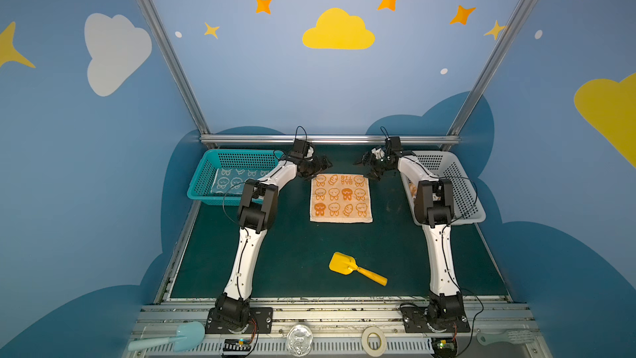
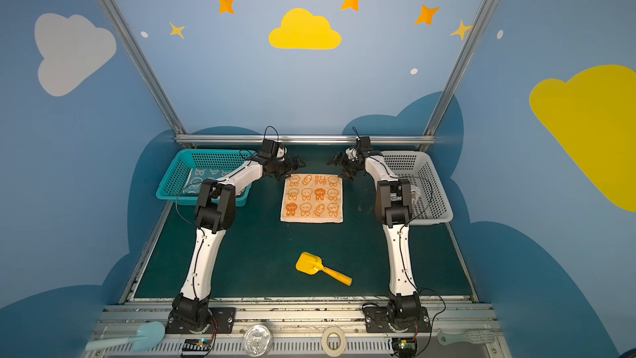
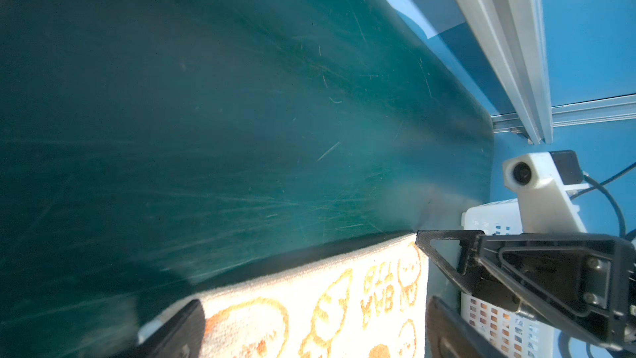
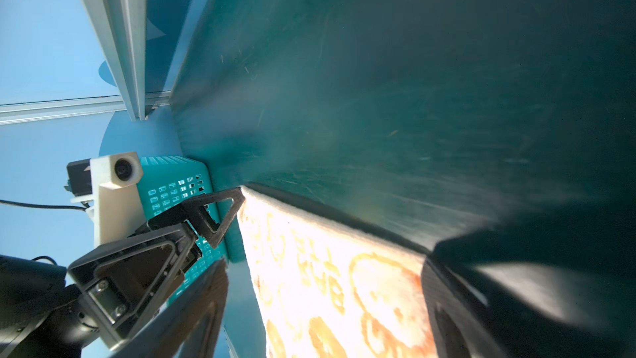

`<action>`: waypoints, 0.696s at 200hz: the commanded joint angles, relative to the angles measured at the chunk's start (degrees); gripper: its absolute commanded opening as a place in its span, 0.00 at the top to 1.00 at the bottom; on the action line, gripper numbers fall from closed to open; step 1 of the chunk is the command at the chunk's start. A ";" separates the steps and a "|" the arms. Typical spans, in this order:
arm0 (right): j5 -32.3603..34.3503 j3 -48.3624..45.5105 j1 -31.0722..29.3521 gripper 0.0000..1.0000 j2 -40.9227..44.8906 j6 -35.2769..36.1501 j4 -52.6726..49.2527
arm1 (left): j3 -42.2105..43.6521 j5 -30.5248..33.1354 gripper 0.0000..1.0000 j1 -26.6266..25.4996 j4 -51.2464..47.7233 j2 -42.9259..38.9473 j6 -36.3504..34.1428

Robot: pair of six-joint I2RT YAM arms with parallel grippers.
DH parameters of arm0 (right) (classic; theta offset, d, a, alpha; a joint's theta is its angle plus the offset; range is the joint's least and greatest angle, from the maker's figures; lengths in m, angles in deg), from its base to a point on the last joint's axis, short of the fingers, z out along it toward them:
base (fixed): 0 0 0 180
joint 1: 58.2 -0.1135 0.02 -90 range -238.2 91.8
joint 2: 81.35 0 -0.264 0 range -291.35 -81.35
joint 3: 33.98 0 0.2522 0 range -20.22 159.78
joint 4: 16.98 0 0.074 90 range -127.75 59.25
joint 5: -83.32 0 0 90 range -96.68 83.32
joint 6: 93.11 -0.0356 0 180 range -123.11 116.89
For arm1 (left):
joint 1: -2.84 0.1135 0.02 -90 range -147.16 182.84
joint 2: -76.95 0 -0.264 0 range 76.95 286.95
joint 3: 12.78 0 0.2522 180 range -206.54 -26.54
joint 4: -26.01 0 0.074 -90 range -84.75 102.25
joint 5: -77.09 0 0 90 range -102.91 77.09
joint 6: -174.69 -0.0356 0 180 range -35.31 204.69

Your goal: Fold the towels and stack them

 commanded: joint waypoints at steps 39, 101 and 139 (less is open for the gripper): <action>5.17 -0.19 -0.30 0.12 5.13 6.07 -8.88 | 6.58 3.16 0.01 -0.10 -1.98 -2.36 -1.61; 4.95 -12.15 -2.16 0.12 16.28 6.72 -5.30 | 8.01 4.81 0.01 -1.54 -4.03 -10.10 -5.55; 3.76 -18.26 -3.12 0.12 18.59 5.70 -3.49 | 13.98 4.49 0.01 -3.03 -2.02 -16.59 -5.76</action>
